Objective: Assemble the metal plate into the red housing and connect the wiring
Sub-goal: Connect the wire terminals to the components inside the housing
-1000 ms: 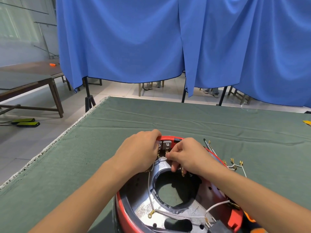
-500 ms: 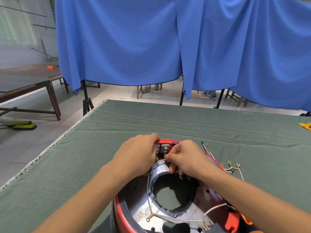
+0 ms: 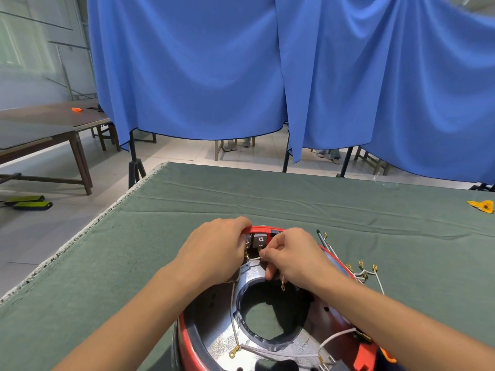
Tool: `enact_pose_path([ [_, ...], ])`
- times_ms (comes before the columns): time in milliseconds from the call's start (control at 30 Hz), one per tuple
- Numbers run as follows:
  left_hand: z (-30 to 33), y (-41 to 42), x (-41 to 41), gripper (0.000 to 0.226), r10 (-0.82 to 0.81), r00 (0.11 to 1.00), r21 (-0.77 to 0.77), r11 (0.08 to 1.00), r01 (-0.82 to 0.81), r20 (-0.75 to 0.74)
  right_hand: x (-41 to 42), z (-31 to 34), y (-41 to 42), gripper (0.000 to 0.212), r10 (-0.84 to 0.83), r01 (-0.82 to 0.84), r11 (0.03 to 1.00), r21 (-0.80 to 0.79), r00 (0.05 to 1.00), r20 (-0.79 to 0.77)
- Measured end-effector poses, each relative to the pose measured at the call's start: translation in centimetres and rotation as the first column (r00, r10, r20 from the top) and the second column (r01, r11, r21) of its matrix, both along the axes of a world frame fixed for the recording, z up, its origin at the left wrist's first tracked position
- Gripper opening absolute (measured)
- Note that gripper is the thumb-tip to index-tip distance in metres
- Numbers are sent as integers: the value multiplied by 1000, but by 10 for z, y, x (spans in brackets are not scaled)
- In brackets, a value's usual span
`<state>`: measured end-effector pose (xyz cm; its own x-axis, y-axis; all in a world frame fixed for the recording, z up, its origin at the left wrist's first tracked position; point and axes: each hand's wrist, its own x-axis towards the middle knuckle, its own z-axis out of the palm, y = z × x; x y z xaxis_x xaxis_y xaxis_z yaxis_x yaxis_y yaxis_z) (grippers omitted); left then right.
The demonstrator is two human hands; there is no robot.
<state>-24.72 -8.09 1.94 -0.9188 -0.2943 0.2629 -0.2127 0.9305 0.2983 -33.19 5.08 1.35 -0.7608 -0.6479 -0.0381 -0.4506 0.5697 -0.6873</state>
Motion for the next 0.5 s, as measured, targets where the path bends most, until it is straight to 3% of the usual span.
enact_pose_path([
  [500, 0, -2, -1, 30, 10, 1000, -29, 1000, -10, -8, 2, -2, -1, 38, -9, 12, 1000, 22, 993, -121],
])
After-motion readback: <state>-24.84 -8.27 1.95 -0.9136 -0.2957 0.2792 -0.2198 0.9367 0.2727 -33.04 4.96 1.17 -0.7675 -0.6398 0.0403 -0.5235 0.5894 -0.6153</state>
